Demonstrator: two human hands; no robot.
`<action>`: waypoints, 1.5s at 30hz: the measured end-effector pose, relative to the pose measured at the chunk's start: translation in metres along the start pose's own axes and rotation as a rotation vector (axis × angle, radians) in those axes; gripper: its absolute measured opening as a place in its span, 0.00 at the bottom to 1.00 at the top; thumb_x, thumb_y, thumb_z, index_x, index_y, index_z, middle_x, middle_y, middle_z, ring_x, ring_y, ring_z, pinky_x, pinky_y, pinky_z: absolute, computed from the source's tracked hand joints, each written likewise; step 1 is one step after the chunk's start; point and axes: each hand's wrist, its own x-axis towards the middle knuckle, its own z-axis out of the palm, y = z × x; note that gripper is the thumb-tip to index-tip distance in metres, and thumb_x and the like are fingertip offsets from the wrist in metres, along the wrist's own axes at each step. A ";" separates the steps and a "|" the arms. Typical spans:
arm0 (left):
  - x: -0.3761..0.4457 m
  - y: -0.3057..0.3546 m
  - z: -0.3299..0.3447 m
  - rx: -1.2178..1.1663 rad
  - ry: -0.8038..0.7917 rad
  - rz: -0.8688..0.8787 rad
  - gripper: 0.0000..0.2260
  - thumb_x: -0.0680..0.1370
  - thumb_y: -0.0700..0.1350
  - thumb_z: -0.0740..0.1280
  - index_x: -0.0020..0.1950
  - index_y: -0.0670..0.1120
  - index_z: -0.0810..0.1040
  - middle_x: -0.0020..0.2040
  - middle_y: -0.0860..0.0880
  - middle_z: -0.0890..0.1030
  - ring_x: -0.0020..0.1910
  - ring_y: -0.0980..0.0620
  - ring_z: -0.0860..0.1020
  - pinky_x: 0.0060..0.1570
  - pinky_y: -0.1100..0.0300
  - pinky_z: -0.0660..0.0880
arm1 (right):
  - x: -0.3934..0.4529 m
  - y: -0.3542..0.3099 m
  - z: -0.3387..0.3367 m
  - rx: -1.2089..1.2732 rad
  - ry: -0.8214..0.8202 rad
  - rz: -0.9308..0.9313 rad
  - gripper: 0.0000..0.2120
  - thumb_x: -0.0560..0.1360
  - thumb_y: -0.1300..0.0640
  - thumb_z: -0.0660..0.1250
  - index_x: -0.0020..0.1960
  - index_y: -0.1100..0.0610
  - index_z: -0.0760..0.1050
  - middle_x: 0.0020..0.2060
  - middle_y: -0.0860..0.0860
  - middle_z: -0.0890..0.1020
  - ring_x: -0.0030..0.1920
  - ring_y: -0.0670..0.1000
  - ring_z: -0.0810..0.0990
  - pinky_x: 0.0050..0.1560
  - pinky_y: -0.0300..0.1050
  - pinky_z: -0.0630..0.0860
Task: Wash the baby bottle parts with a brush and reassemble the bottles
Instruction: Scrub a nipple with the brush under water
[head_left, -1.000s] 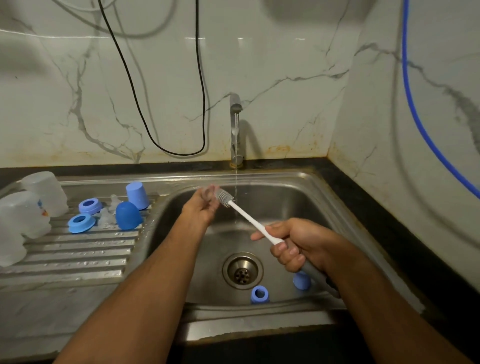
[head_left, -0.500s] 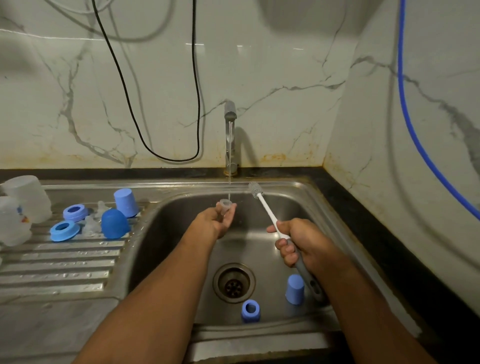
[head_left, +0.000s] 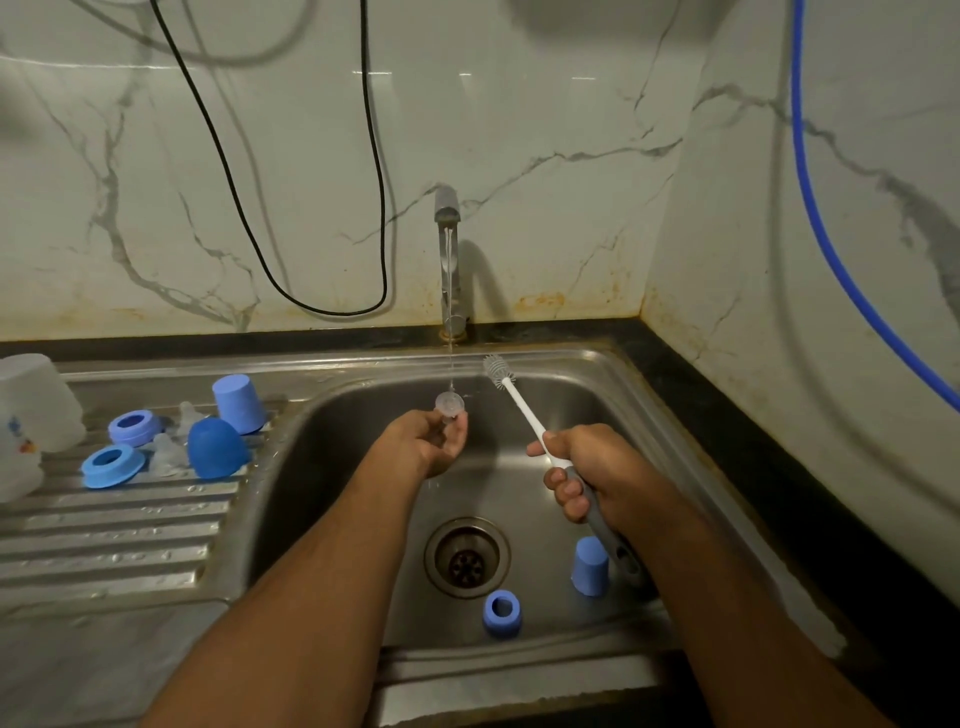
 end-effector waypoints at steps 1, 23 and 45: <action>-0.001 0.001 0.000 0.013 -0.011 -0.003 0.15 0.82 0.36 0.64 0.68 0.37 0.76 0.55 0.42 0.82 0.43 0.46 0.81 0.28 0.52 0.82 | 0.000 0.000 0.000 -0.002 0.004 -0.001 0.12 0.85 0.56 0.56 0.57 0.61 0.75 0.29 0.51 0.68 0.22 0.44 0.62 0.21 0.35 0.58; 0.006 0.002 0.006 0.013 -0.099 0.063 0.05 0.79 0.34 0.68 0.55 0.37 0.77 0.52 0.46 0.82 0.51 0.48 0.82 0.35 0.48 0.83 | -0.004 0.000 0.005 -0.039 0.018 0.045 0.10 0.84 0.57 0.57 0.58 0.60 0.75 0.30 0.51 0.68 0.22 0.44 0.62 0.20 0.35 0.58; -0.080 0.030 -0.012 0.716 0.138 0.675 0.06 0.71 0.36 0.77 0.45 0.41 0.83 0.44 0.45 0.86 0.44 0.50 0.85 0.52 0.54 0.82 | -0.023 0.024 0.040 -0.542 0.206 -0.257 0.13 0.81 0.54 0.61 0.47 0.63 0.78 0.26 0.55 0.73 0.22 0.50 0.68 0.24 0.40 0.64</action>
